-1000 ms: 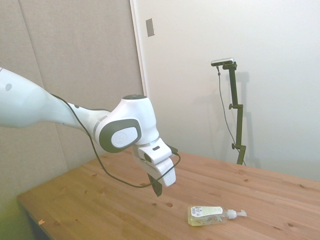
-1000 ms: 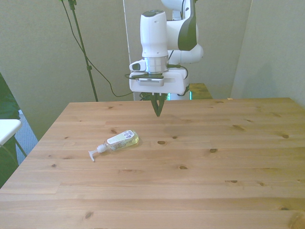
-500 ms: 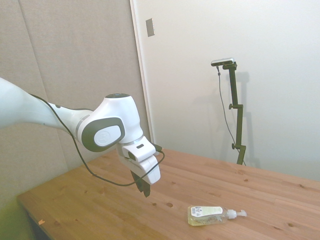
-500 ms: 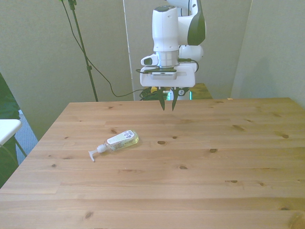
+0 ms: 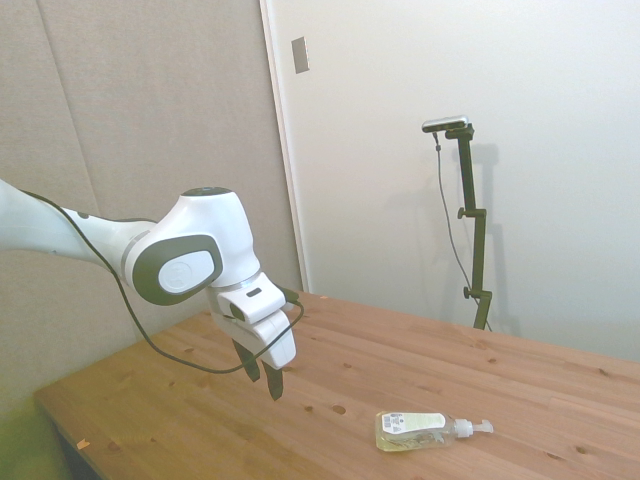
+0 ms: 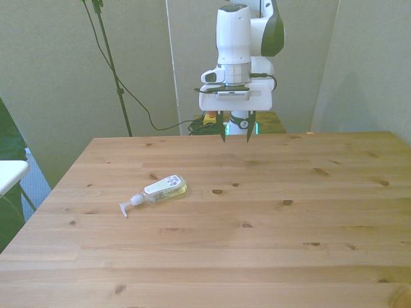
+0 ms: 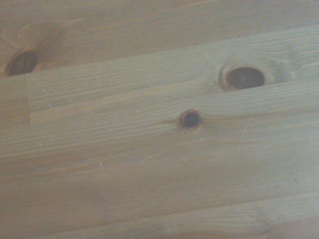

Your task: Knock down the sanitizer

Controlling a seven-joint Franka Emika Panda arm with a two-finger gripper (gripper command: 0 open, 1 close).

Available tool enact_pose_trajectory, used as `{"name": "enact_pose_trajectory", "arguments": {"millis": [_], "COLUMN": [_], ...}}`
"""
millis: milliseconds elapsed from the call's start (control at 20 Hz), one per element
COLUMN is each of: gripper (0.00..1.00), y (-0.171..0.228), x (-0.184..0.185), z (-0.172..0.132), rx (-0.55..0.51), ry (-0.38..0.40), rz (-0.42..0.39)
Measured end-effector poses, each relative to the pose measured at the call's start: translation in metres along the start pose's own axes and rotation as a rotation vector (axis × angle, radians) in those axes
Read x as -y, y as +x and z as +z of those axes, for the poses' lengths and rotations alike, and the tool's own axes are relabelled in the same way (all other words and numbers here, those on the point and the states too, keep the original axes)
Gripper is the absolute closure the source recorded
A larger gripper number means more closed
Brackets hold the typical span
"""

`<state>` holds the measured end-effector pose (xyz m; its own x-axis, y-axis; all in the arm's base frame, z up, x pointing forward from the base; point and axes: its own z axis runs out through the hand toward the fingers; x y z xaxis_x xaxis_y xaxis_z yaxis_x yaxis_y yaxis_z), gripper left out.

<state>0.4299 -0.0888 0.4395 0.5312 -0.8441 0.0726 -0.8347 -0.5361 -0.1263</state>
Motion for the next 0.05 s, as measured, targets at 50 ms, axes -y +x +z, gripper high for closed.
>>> {"name": "enact_pose_trajectory", "arguments": {"millis": [50], "gripper": [0.0], "y": [-0.0041], "x": [-0.0002], "z": [0.0001], "rx": [0.0], "ry": [-0.001], "rz": [-0.006]}}
